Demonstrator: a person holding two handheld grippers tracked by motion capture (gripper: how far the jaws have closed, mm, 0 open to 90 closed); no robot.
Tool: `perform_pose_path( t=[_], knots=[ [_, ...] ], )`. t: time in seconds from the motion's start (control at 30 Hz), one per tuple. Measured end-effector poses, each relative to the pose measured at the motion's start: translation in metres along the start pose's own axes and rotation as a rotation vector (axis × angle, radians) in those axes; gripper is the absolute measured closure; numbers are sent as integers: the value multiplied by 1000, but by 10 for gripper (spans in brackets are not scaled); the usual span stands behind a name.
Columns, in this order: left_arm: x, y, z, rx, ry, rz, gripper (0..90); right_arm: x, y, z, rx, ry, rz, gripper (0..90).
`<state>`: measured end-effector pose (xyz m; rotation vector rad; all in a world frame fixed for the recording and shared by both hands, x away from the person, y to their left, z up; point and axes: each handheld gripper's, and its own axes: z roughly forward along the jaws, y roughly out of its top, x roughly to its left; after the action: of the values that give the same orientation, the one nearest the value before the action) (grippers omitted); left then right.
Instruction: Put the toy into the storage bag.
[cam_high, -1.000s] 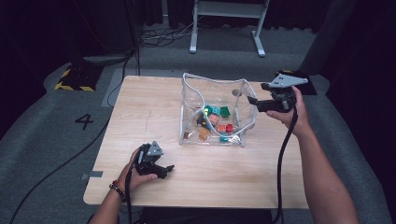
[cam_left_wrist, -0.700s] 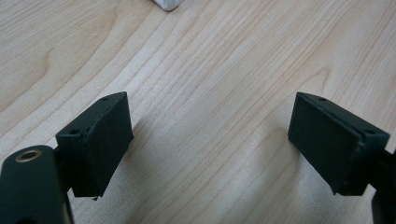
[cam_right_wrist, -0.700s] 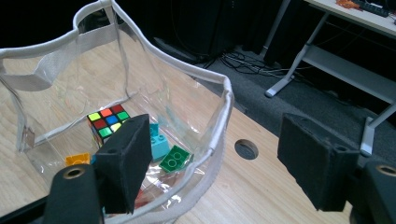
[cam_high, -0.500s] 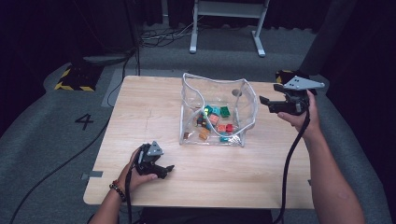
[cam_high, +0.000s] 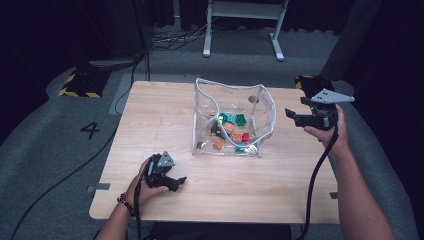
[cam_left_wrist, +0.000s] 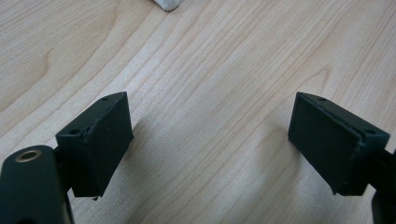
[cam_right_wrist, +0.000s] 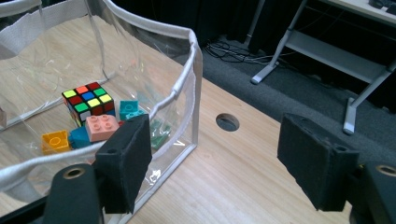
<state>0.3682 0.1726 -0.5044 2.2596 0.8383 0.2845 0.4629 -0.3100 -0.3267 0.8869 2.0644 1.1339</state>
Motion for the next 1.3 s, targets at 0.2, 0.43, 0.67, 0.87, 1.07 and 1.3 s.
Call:
perform_pose_path(
  t=[0.2,0.43,0.67,0.87,1.07,1.3],
  knots=[
    [0,0,0,3,-3,0,139,-1,-11,-1,16,1,12,262],
    [0,0,0,1,-2,-1,139,1,-24,0,38,2,0,262],
    [0,0,0,1,-2,-2,139,5,-37,2,64,6,-2,260],
    [0,0,0,2,-2,-1,139,6,-49,3,83,4,-1,260],
    [0,0,0,4,-2,1,138,9,-60,5,103,12,-5,259],
    [0,0,0,3,-3,1,139,12,-76,8,129,18,1,258]
  ],
)
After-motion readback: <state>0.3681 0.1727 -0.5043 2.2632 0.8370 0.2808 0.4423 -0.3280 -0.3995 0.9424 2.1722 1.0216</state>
